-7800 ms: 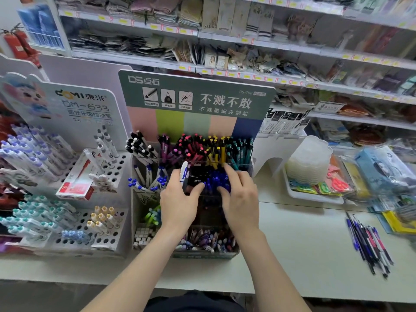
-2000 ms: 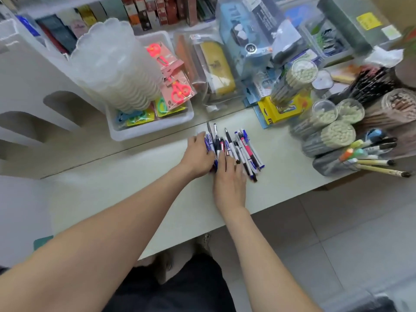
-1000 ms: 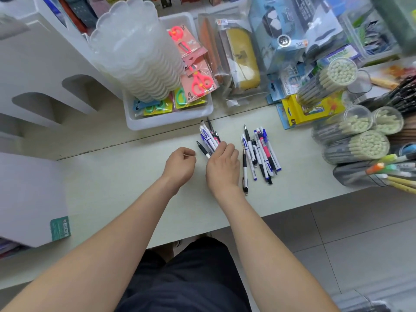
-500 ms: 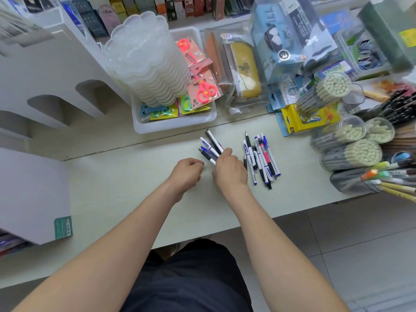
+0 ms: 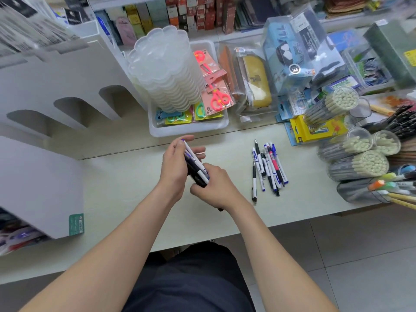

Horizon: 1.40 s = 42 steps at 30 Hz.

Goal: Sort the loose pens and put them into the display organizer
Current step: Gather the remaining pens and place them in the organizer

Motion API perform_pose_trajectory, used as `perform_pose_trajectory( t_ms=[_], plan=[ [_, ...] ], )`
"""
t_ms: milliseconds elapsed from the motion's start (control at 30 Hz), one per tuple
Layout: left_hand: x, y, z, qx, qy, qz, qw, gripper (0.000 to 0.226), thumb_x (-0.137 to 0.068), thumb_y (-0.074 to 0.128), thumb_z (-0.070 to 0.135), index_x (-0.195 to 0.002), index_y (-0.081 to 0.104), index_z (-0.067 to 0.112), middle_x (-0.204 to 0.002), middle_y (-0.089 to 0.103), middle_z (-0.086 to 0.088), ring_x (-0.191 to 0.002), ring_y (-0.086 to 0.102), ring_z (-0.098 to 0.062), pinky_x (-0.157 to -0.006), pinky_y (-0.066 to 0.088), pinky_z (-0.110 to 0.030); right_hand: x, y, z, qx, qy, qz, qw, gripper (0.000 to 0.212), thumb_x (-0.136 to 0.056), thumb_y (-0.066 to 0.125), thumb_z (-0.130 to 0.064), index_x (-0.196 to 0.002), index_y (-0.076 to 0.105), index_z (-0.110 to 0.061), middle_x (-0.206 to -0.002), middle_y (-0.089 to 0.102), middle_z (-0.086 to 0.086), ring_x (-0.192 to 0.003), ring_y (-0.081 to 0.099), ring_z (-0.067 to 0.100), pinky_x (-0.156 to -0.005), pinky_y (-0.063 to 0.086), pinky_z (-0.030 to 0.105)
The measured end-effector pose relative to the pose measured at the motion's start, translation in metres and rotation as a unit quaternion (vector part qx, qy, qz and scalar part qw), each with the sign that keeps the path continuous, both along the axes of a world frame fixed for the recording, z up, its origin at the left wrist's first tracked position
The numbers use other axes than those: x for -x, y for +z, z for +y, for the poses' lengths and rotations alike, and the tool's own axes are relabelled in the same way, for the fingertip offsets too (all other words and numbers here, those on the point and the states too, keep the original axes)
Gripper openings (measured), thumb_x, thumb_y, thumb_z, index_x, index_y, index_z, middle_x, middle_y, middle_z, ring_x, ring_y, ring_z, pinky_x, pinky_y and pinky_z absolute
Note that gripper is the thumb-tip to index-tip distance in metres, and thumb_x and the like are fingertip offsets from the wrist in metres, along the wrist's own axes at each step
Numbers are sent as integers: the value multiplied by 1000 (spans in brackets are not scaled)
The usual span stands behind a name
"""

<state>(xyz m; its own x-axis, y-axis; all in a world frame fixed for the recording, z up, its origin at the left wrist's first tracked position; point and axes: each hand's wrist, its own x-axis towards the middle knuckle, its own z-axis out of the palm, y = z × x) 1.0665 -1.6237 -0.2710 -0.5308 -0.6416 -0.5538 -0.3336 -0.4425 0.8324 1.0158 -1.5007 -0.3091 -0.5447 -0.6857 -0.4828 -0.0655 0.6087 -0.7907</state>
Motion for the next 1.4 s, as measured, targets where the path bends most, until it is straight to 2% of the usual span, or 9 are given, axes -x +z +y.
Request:
perform_pose_trajectory(
  t_ms=[100,233,433,667,867,1000,1167,1300,1400],
  plan=[
    [-5,6,-3,12,-56,-32,998,36,-109,40,26,-116,74,23,-110,77,-8,-105,75,-27,-98,59,-49,0,-8,-14,-23,8,42,999,21,-80,66,-33,-75,49,-21,-67,58,-2,-63,59,23,-53,47,38],
    [-12,12,-2,31,-92,3,995,45,-103,35,62,-125,68,42,-125,74,-2,-119,69,-15,-111,50,-38,4,-18,-30,55,-51,82,994,15,-91,67,-30,-84,56,-23,-72,62,-5,-72,61,22,-59,45,35],
    [-32,-2,-7,70,-2,-56,996,49,-113,27,50,-132,65,26,-131,64,4,-116,66,-17,-106,53,-46,0,-13,-43,208,-253,152,932,25,-93,75,-18,-78,56,-12,-63,57,-5,-60,53,15,-59,44,26],
    [-49,-14,4,51,-39,-118,991,38,-111,37,39,-114,72,27,-123,66,6,-111,67,-16,-102,53,-44,-3,-71,-25,128,-195,165,958,29,-82,70,-6,-83,48,-23,-77,66,-10,-68,61,0,-63,41,21],
    [-55,-6,9,46,-92,-34,994,52,-88,56,64,-127,67,32,-128,69,13,-121,63,-8,-103,49,-34,-13,-42,-31,108,-167,196,960,26,-87,73,-27,-91,47,-24,-58,50,-14,-56,47,26,-54,36,34],
    [-52,5,10,30,-97,-9,995,53,-80,82,55,-124,73,26,-115,78,2,-111,72,-18,-99,54,-34,-25,11,-30,95,-103,78,987,56,-86,72,-25,-130,37,-31,-76,71,-6,-72,69,23,-63,57,43],
    [-55,30,3,-59,-60,28,996,31,-97,76,24,-115,70,-1,-97,74,-13,-94,73,-27,-85,56,-39,-40,56,-24,105,-51,-18,993,99,-80,81,-24,-153,15,-41,-106,76,-14,-94,74,7,-81,63,35],
    [-70,53,-2,-99,-4,55,994,29,-103,69,31,-113,68,4,-99,70,-14,-87,72,-30,-75,57,-40,-39,83,-17,162,-9,-129,978,82,-84,74,-13,-149,35,-44,-117,73,-1,-83,75,14,-68,60,33],
    [-80,68,-8,-111,52,88,989,30,-102,67,42,-106,70,12,-98,69,-15,-88,69,-36,-77,45,-48,-46,90,-22,224,-123,-288,923,43,-94,58,-33,-137,63,-32,-117,74,20,-77,69,36,-59,56,40]
  ],
)
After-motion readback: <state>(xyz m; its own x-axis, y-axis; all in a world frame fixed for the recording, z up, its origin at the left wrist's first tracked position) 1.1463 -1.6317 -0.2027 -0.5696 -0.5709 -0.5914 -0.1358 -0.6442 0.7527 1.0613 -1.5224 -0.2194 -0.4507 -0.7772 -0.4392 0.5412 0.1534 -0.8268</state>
